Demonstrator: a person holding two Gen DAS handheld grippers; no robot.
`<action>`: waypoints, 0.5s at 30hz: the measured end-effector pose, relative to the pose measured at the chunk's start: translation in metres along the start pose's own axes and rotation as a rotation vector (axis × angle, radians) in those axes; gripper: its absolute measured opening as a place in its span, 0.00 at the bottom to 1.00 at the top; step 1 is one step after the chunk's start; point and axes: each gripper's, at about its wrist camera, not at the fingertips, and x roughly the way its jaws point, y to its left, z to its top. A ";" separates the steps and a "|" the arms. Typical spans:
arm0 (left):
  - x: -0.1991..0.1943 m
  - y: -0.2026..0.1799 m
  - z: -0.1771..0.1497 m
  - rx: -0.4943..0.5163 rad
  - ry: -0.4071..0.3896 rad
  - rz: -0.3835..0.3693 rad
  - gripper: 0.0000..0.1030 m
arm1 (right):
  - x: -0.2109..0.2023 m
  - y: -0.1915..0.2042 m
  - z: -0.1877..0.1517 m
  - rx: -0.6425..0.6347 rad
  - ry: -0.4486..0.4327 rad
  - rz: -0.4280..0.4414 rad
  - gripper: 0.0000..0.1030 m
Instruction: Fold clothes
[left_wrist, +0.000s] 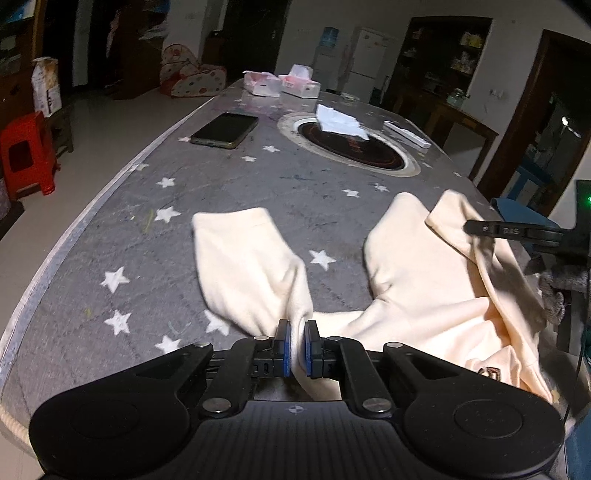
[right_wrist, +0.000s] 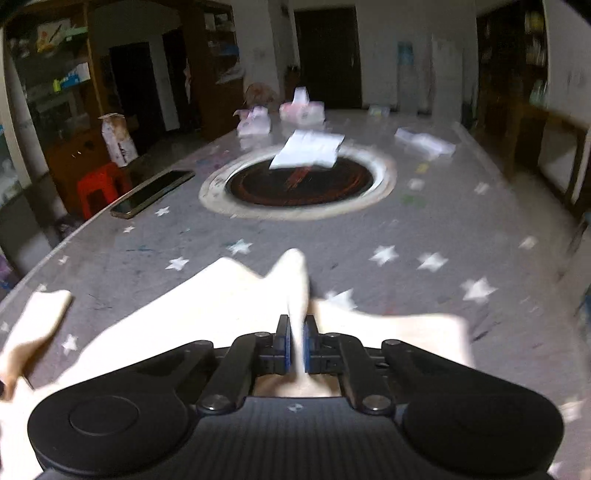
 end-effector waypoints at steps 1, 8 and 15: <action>-0.001 -0.002 0.001 0.008 -0.004 -0.006 0.12 | -0.010 -0.004 -0.001 0.000 -0.016 -0.012 0.05; -0.012 -0.009 0.013 0.054 -0.049 -0.040 0.12 | -0.100 -0.041 -0.024 0.001 -0.113 -0.165 0.05; -0.005 -0.026 0.033 0.110 -0.084 -0.069 0.16 | -0.162 -0.071 -0.058 0.006 -0.111 -0.386 0.05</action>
